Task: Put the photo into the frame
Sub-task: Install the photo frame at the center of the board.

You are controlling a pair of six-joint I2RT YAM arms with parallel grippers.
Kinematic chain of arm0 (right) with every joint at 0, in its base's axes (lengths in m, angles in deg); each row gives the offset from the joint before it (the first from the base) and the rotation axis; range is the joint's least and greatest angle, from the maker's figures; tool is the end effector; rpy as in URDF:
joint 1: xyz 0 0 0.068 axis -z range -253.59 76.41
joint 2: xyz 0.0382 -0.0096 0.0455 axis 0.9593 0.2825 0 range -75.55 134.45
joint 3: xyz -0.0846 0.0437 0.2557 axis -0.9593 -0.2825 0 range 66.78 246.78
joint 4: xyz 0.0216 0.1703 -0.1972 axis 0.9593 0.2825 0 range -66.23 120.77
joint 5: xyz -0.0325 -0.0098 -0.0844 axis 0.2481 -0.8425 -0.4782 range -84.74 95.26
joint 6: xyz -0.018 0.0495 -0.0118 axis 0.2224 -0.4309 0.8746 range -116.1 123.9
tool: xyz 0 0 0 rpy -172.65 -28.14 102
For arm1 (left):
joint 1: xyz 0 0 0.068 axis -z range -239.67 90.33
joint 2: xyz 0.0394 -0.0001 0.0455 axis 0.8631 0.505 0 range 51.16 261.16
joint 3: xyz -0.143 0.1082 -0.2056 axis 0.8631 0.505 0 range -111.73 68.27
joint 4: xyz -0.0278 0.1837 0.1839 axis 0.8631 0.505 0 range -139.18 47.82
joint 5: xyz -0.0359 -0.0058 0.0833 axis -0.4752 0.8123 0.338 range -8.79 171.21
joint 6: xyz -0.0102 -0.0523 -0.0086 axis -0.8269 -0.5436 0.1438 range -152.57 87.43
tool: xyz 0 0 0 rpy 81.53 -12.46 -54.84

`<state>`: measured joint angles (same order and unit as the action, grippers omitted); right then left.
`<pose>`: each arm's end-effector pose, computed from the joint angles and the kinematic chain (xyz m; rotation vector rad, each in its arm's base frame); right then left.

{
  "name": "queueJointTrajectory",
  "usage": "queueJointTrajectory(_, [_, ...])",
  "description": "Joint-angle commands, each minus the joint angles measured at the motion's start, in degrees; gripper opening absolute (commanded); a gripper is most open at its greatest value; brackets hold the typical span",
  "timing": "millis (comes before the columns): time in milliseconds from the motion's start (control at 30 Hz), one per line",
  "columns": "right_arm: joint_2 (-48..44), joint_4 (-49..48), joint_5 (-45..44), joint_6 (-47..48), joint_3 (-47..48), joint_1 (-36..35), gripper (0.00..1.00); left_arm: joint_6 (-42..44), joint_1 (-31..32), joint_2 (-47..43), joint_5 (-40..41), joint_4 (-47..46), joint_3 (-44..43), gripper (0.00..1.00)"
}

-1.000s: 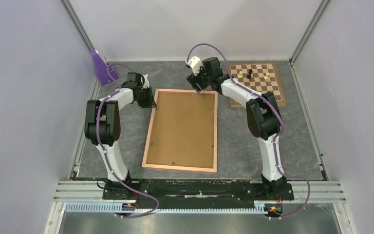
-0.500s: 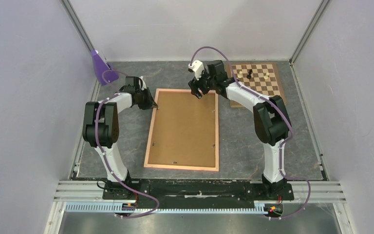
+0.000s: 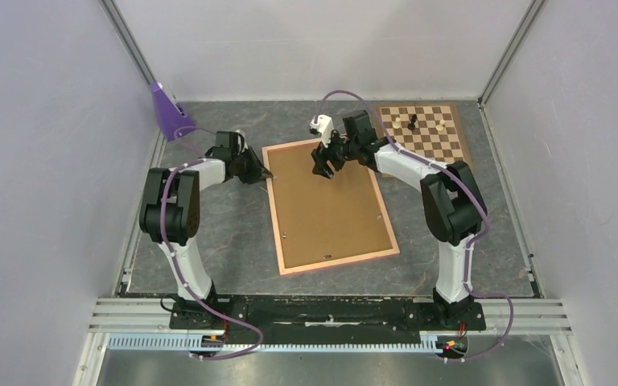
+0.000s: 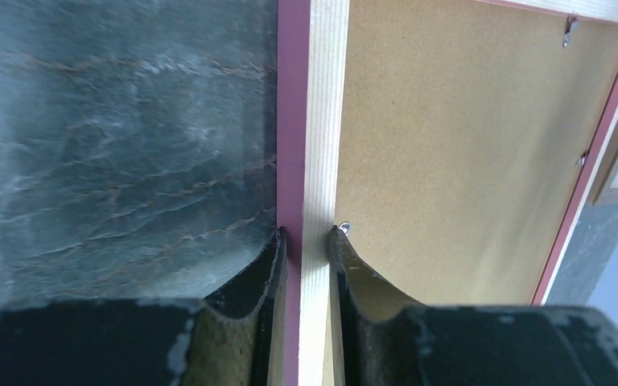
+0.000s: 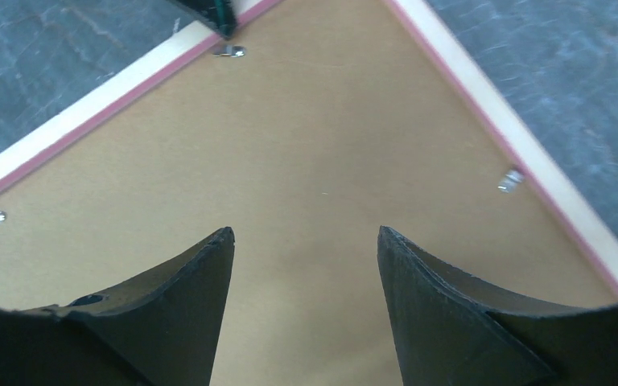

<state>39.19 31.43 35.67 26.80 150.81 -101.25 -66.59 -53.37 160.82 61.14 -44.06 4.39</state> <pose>0.3937 0.2267 0.2147 -1.1941 1.8552 0.6380 0.3867 -0.0550 0.1450 -0.4507 2.4875 -0.7279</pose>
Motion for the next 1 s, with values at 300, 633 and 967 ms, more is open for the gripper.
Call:
queueJointTrajectory(300, [3.5,-1.0,4.4,1.7,3.7,-4.5,0.67,-0.5,2.0,0.0,-4.2,4.6,-0.1,0.32])
queueJointTrajectory(633, [-1.7,1.5,-0.2,4.9,-1.2,-4.2,0.66,8.4,2.9,-0.9,-2.1,10.8,-4.2,0.52])
queueJointTrajectory(967, [-13.8,6.8,-6.9,3.0,-11.8,3.0,0.62,18.1,4.9,0.6,2.7,18.8,-10.5,0.54])
